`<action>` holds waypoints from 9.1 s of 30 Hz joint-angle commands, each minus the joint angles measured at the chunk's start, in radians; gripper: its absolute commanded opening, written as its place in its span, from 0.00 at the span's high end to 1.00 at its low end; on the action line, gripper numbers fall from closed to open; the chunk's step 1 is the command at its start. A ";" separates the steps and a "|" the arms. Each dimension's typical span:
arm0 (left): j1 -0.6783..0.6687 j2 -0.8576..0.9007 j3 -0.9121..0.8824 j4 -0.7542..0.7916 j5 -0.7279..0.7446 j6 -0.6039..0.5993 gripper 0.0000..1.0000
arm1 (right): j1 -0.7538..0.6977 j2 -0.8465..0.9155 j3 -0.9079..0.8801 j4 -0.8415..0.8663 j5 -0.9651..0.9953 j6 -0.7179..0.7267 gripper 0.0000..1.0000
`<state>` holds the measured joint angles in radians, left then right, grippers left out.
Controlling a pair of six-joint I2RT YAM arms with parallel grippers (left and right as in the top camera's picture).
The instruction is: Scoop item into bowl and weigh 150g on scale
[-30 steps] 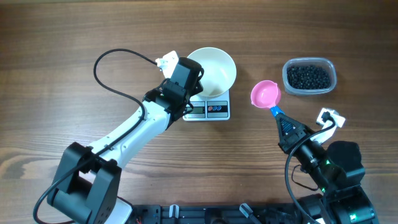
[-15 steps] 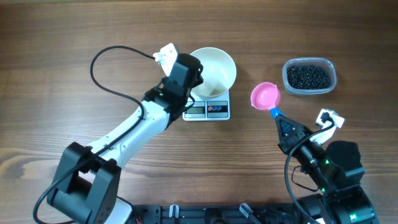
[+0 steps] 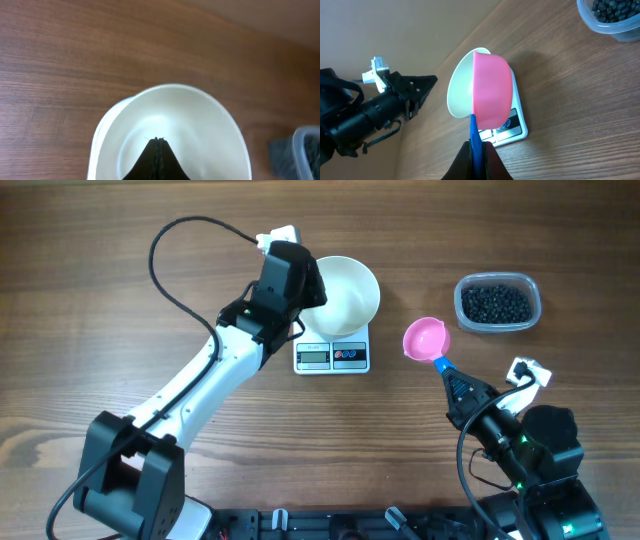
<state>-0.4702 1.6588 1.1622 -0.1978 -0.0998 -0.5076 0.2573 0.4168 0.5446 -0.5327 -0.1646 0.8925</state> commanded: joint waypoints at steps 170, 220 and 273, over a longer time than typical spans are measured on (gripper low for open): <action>-0.339 -0.454 -0.403 0.077 -0.062 -0.364 0.96 | -0.004 -0.010 0.005 0.016 0.082 -0.029 0.95; 0.358 -0.484 0.245 -1.115 0.523 1.263 0.00 | -0.004 0.235 0.005 0.170 0.010 -0.419 0.95; 0.457 -0.390 0.046 -1.025 0.578 1.472 0.00 | -0.053 0.842 0.774 -0.445 0.599 -0.678 0.96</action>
<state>-0.0193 1.2697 1.2152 -1.2228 0.4583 0.9451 0.2371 1.2022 1.2705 -0.9661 0.3656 0.3305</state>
